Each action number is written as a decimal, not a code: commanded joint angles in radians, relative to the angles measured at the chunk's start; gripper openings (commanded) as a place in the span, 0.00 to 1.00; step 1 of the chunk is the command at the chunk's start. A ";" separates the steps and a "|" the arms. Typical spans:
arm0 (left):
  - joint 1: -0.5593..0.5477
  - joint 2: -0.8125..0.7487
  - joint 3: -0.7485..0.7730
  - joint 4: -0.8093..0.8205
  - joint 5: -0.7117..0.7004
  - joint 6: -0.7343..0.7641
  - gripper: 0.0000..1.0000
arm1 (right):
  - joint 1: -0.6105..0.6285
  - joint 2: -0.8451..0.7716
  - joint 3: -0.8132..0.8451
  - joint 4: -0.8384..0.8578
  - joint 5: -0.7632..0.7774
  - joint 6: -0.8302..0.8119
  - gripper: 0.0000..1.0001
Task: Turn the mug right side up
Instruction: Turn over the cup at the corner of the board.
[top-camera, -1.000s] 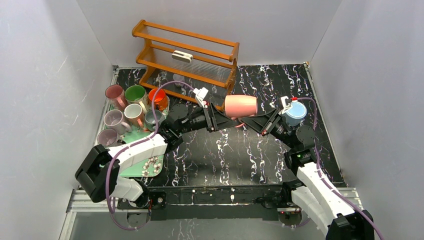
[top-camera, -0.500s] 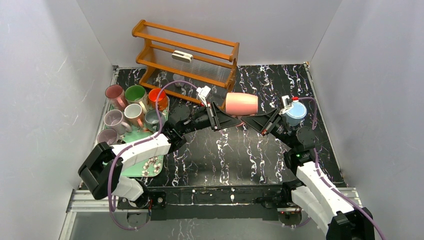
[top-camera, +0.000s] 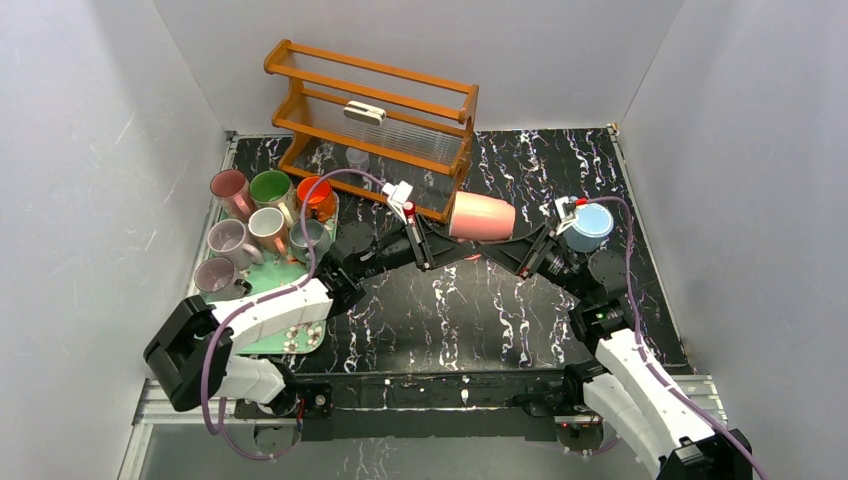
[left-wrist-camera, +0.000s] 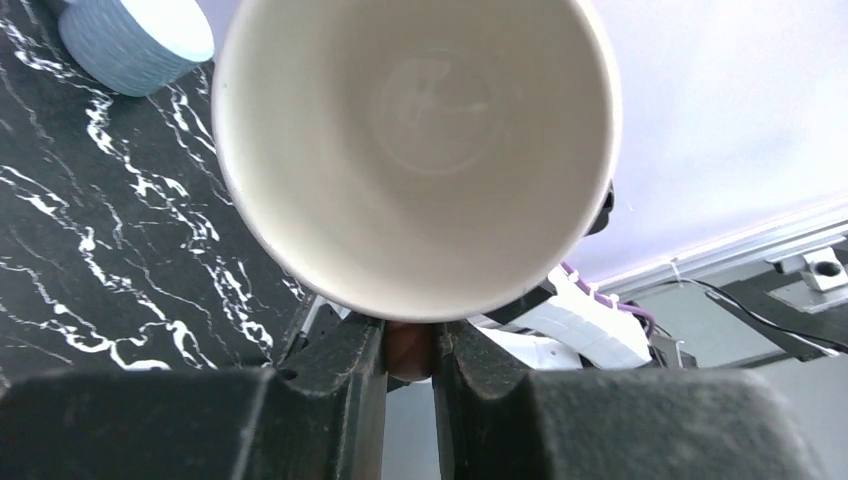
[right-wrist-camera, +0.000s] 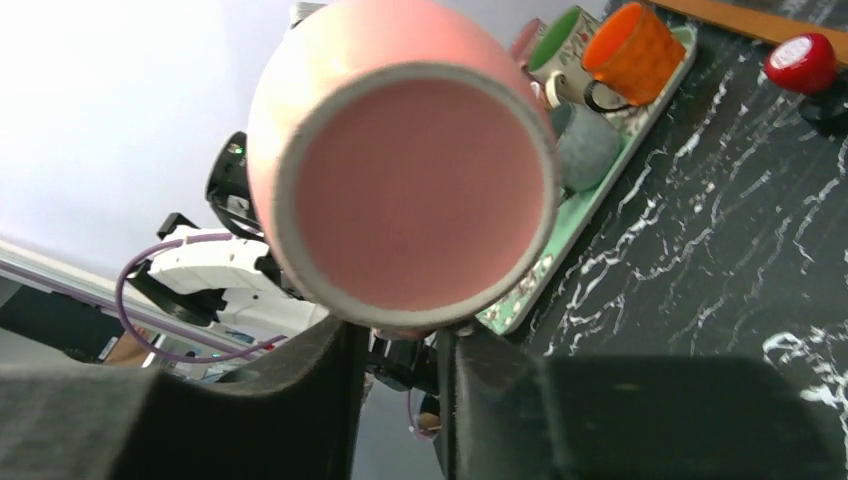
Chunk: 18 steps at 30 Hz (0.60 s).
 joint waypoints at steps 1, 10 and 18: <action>0.003 -0.095 -0.007 0.010 -0.091 0.087 0.00 | 0.004 -0.036 0.064 -0.072 0.006 -0.081 0.44; 0.002 -0.282 -0.020 -0.331 -0.312 0.280 0.00 | 0.003 -0.126 0.119 -0.300 0.093 -0.197 0.81; 0.003 -0.409 0.009 -0.633 -0.535 0.357 0.00 | 0.003 -0.130 0.168 -0.423 0.123 -0.264 0.99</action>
